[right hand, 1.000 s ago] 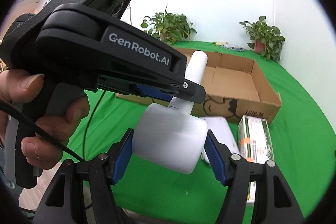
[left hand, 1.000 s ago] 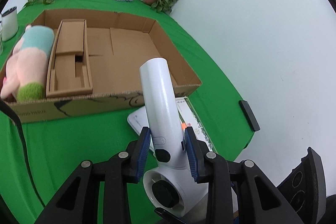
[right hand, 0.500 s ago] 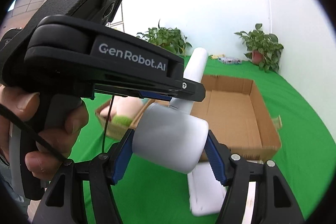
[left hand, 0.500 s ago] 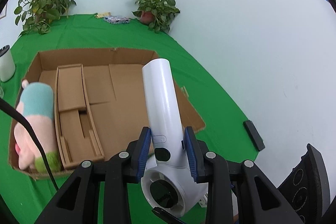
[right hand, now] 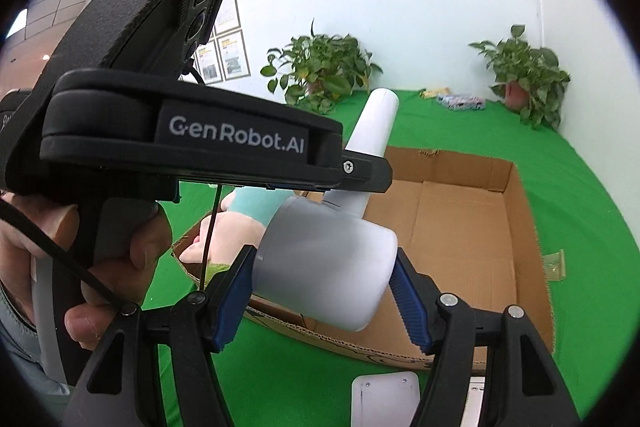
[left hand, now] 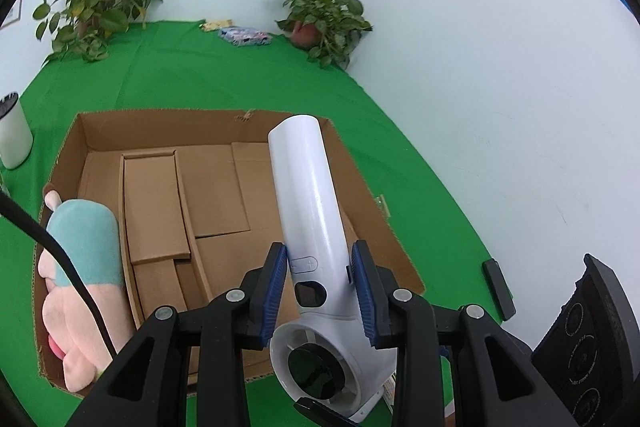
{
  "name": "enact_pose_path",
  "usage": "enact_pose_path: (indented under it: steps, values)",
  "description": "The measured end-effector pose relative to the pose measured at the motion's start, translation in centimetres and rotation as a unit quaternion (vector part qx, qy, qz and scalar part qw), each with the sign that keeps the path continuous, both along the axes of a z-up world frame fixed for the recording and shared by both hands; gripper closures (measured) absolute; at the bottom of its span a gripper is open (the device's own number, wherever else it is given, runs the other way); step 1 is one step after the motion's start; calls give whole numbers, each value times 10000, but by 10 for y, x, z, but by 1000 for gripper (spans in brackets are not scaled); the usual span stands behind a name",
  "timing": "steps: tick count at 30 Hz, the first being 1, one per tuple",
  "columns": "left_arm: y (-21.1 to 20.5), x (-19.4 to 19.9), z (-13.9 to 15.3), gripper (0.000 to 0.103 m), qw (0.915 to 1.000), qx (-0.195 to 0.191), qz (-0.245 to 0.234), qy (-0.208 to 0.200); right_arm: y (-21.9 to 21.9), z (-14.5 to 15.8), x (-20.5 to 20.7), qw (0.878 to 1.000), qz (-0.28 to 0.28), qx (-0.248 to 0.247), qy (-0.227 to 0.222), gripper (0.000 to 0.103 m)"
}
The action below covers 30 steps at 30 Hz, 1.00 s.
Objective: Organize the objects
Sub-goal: 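Lift and carry the hair dryer with the left tool over the large box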
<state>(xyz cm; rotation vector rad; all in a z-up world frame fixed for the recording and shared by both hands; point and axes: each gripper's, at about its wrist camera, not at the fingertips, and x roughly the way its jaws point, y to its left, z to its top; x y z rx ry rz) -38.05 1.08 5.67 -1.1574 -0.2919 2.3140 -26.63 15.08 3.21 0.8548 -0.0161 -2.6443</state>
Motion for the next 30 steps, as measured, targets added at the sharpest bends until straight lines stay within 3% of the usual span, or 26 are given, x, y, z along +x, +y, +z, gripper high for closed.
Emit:
enact_pose_path:
  steps: [14,30]
  values:
    - [-6,-66,-99,73,9946,-256,152,-991,-1,-60,-50,9938,191,-84,-1094,38]
    - [-1,-91,-144,72,9899,-557,186,-1290,12,-97,-80,9841,252,-404,-1710,39]
